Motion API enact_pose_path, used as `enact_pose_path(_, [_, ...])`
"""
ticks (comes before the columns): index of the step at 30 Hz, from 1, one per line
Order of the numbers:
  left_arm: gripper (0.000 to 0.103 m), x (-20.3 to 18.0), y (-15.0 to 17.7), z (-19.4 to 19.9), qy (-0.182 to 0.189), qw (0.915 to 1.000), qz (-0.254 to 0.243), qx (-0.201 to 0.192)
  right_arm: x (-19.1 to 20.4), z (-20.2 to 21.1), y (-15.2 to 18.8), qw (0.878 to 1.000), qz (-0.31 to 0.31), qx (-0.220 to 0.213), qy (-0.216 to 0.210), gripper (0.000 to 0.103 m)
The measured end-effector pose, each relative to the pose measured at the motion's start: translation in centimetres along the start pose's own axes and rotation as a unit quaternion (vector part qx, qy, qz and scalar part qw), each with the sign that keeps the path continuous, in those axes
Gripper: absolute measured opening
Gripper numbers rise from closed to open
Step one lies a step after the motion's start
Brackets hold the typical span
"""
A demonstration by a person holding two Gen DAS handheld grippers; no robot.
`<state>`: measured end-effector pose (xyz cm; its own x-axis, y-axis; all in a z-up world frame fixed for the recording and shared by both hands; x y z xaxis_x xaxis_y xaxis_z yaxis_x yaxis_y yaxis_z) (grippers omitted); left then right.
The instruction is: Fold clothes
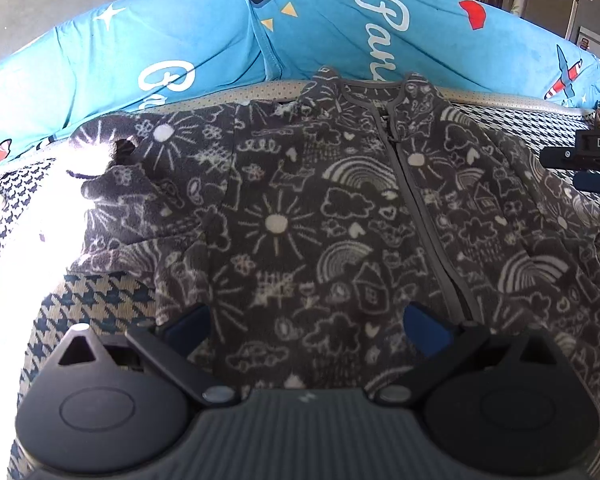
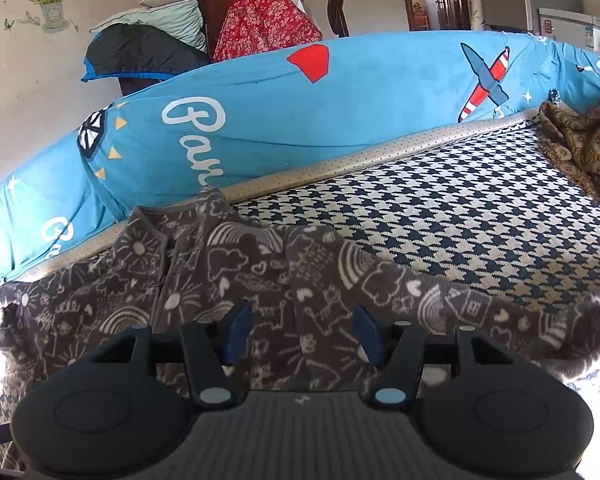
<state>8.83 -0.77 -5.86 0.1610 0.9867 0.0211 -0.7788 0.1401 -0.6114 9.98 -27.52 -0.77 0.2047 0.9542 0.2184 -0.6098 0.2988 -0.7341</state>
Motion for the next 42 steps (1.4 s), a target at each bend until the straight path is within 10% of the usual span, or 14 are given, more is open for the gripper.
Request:
enact_pose_path(31, [0.103,-0.2,-1.1,-2.3,0.031,0.9986,0.028,0.033,-0.1,-11.0,-4.6,0.997,0.053,0.034,-0.032,0.058])
enact_pose_path(42, [0.103,-0.6,-0.8,-2.7,0.022,0.9994,0.013,0.024,1.1,-11.1,-4.6,0.993,0.118,0.015,-0.014,0.012])
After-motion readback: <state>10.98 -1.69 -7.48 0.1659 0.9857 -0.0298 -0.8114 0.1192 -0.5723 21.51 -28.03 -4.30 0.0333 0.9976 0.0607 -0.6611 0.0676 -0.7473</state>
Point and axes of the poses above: each gripper's, at about its wrist camera, not at the fingertips, and z roughly against the way its jaws point, x to its left, y to its underside, the point moved 10 cm from there along -z, roughly the way its jaws point, and after that the axes turned 2 degrees about -y, right-handed, at the moved point
